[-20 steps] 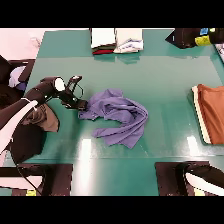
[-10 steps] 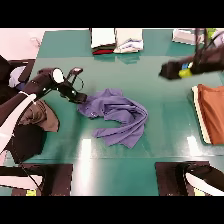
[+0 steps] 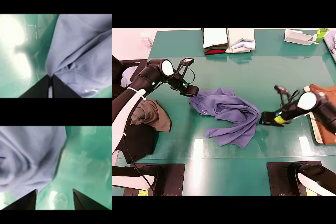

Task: Fold the shirts.

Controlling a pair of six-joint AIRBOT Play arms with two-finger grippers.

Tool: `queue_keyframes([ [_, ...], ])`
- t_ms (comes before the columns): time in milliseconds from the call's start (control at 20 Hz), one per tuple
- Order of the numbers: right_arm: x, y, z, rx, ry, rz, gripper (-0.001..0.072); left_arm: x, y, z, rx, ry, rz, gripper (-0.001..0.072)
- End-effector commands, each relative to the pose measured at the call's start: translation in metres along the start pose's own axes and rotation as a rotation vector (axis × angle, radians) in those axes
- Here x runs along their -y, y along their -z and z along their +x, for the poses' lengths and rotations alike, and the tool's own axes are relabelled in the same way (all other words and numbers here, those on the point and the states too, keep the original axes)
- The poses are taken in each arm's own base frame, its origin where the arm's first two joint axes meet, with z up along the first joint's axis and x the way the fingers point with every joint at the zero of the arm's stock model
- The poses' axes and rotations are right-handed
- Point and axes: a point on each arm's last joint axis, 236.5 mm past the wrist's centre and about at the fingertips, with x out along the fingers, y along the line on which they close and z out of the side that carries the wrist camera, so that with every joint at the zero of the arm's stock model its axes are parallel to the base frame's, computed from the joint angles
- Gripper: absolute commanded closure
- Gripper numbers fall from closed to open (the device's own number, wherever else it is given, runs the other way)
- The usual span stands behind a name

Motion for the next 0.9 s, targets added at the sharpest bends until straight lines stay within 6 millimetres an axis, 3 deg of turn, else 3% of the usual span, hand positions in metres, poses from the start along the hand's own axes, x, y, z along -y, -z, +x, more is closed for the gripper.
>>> queue_keyframes([
  [0,-0.005,0.016,0.035,0.005,-0.04,0.057,0.0229,0.0,-0.001,-0.002,0.002,0.0,0.0,0.0681],
  [50,-0.009,0.017,0.04,0.009,-0.058,0.062,0.0276,0.0,-0.001,-0.002,0.002,0.0,0.0,0.0681],
  [300,-0.018,0.027,0.076,-0.069,-0.036,0.047,0.029,0.0,-0.002,-0.003,0.006,-0.001,0.002,0.068],
  [400,-0.028,0.02,0.082,-0.054,-0.03,0.004,0.0566,-0.001,-0.004,-0.005,0.016,-0.005,0.003,0.0681],
  [500,-0.034,0.006,0.077,-0.019,-0.013,-0.042,0.0695,-0.006,-0.006,-0.012,0.036,-0.031,0.015,0.0681],
  [650,-0.031,-0.019,0.046,0.064,0.052,-0.099,0.0696,-0.019,-0.026,-0.051,0.164,-0.091,0.001,0.0681],
  [750,-0.022,-0.043,0.004,0.172,0.114,-0.124,0.0696,-0.022,-0.045,-0.1,0.324,-0.103,-0.027,0.0681],
  [850,-0.014,-0.068,-0.057,0.307,0.145,-0.125,0.0697,-0.024,-0.057,-0.165,0.485,-0.128,-0.02,0.0681],
])
